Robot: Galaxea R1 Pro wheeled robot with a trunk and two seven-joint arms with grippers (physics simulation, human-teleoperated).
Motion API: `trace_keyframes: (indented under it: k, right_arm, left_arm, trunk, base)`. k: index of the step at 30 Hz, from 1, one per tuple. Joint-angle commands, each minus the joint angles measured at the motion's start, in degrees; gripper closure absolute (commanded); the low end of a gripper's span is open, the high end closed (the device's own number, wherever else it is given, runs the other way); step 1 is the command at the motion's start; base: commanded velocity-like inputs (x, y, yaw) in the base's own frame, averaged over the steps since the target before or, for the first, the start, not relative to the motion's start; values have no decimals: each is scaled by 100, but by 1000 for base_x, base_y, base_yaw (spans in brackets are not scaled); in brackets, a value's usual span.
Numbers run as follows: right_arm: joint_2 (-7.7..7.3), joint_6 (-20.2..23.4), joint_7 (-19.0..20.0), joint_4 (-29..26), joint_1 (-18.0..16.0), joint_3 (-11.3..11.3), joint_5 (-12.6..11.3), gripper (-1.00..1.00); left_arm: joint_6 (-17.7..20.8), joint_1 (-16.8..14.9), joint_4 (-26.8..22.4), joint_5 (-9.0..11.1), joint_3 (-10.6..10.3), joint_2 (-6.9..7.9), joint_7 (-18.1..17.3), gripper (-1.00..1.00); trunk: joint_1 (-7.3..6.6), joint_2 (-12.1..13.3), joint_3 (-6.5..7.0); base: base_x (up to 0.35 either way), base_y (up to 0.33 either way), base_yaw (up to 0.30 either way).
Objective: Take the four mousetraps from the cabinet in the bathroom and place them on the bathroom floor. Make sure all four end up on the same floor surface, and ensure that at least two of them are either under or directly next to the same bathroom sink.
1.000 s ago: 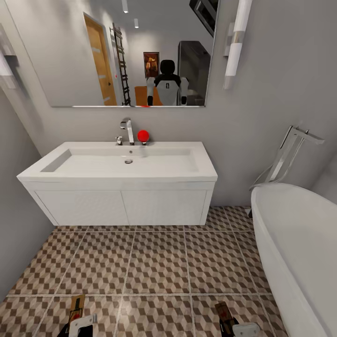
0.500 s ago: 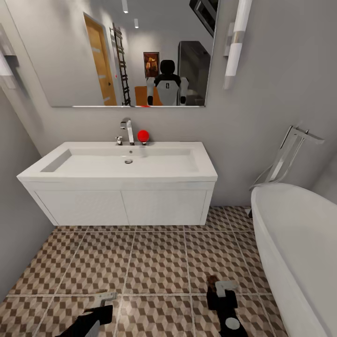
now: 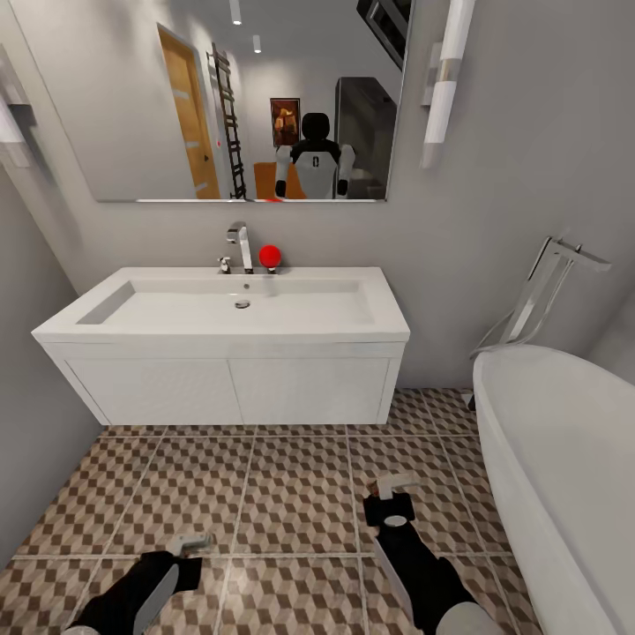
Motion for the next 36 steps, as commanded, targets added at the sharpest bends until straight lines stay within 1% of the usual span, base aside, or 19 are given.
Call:
trace_keyframes:
  k: [1,3,6,10,12,16,36]
  right_arm:
    - [1,47,-28,85,-53,20,39,100]
    - [11,34,-38,165,-95,22,52,100]
    - [66,36,-90,199,-125,33,63,100]
    - [108,42,-149,171,-136,37,71,100]
    - [108,41,-159,83,-138,41,72,100]
    - [108,41,-166,-13,-139,86,73,100]
    - [108,44,-169,-153,-139,99,73,100]
  left_arm:
    - [108,-8,-102,51,-44,21,33,100]
    - [179,-13,-184,51,-43,28,18,100]
    - [224,-16,-251,57,-51,18,-7,100]
    - [246,-18,-456,51,-74,-110,-4,100]
    - [264,-18,-647,45,-81,-138,6,100]
    - [282,-18,-840,43,-86,-142,15,100]
    - [297,-18,-1020,50,-95,-151,17,100]
  trunk:
    - [0,-3,-5]
    - [0,-3,-5]
    - [0,-3,-5]
    - [0,-3,-5]
    - [0,-3,-5]
    - [0,-3,-5]
    - [0,-3,-5]
  base:
    - [0,0,0]
    - [0,0,0]
    - [0,0,0]
    - [0,0,0]
    - [0,0,0]
    - [0,0,0]
    - [0,0,0]
